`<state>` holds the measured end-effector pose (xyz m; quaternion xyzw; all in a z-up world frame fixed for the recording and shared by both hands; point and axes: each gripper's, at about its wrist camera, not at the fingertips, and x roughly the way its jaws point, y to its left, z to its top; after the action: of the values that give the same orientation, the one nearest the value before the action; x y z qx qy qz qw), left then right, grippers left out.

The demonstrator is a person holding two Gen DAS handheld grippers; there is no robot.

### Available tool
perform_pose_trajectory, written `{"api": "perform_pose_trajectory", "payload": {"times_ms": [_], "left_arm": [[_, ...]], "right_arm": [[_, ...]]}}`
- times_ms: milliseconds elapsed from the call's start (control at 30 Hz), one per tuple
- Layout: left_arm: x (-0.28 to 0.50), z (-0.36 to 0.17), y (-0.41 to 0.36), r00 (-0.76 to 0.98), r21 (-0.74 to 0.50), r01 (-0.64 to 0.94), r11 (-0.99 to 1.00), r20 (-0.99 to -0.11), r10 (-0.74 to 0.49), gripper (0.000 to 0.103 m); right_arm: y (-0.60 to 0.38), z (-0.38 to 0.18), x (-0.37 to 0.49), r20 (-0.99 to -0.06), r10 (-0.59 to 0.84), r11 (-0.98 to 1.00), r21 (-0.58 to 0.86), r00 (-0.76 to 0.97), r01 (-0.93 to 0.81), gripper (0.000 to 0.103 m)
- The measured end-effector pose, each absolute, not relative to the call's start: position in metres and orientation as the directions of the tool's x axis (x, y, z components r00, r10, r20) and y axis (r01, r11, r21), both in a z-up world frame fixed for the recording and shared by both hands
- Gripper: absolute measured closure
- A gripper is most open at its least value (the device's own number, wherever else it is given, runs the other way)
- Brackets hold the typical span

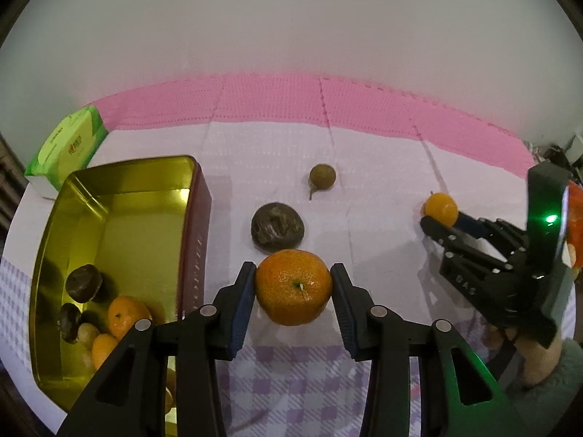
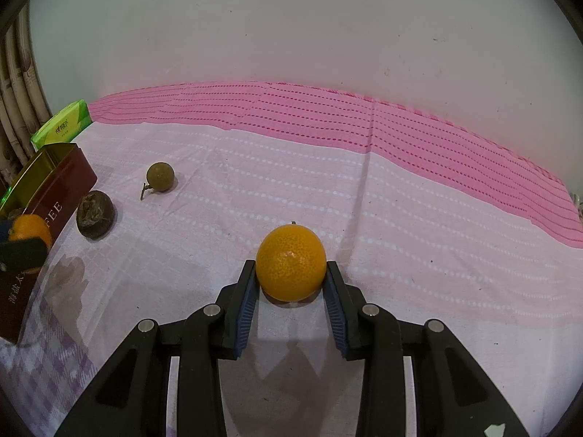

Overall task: Organize fruits
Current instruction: 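Carry the mandarin over the gold tray with the left gripper while the right holds the orange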

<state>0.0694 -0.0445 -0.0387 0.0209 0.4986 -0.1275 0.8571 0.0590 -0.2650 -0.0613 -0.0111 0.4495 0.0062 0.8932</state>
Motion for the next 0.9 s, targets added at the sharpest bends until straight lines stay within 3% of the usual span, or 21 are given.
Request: {"api": "perform_pose_trajectory", "payload": {"times_ms": [500, 900], "left_arm": [[0.077, -0.004, 0.008, 0.531, -0.081, 0.136, 0.987, -0.836, -0.142, 0.061], [0.083, -0.024, 0.075, 0.515, -0.005, 0.032, 0.999, -0.857, -0.021, 0.061]], "right_arm": [[-0.265, -0.061, 0.059, -0.803, 0.003, 1.0, -0.013, 0.596, -0.022, 0.069], [-0.265, -0.062, 0.059, -0.803, 0.002, 1.0, -0.014, 0.596, -0.022, 0.069]]}}
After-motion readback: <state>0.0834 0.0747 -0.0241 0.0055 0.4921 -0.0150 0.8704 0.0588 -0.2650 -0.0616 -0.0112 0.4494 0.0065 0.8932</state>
